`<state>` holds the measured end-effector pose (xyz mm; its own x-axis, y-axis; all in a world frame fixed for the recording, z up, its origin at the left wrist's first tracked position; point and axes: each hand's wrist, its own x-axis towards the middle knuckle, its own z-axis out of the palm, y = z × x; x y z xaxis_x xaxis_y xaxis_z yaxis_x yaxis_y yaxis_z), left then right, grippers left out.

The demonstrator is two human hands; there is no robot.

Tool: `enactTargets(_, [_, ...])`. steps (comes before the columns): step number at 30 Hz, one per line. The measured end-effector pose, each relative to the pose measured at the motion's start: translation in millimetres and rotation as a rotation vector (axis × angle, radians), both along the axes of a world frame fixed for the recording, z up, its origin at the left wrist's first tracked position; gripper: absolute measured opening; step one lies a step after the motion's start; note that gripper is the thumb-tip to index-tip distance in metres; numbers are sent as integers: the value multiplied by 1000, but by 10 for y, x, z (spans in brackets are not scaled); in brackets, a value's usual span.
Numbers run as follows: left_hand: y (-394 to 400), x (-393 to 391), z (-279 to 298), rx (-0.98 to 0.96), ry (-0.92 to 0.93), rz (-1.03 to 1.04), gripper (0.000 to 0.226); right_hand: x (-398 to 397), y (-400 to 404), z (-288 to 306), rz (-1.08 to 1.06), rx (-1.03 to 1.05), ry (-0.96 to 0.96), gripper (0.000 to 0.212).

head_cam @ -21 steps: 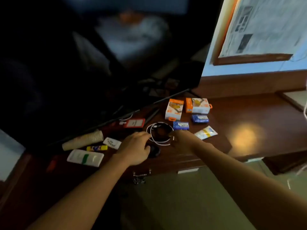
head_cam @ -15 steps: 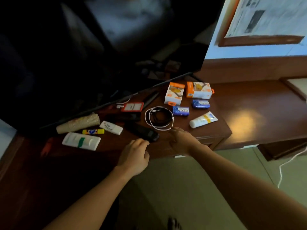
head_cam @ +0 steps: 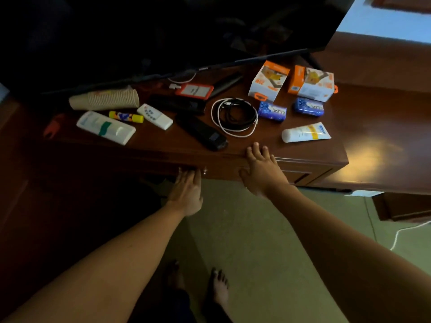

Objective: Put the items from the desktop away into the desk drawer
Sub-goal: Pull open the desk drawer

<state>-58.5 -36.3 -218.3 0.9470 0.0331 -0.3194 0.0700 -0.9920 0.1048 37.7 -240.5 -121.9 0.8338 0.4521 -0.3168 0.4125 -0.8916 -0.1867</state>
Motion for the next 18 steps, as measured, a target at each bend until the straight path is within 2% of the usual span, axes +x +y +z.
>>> enactTargets(2, [-29,9,-46,24,-14,-3,92,-3,-4,-29,-4,21,-11,75])
enactTargets(10, [-38,163,-99,-3,-43,12,66,1,-40,-62,-3,76,-9,72])
enactTargets(18, [-70,30,21,-73,70,53,73,-27,-20,-36,16,-2,3,74])
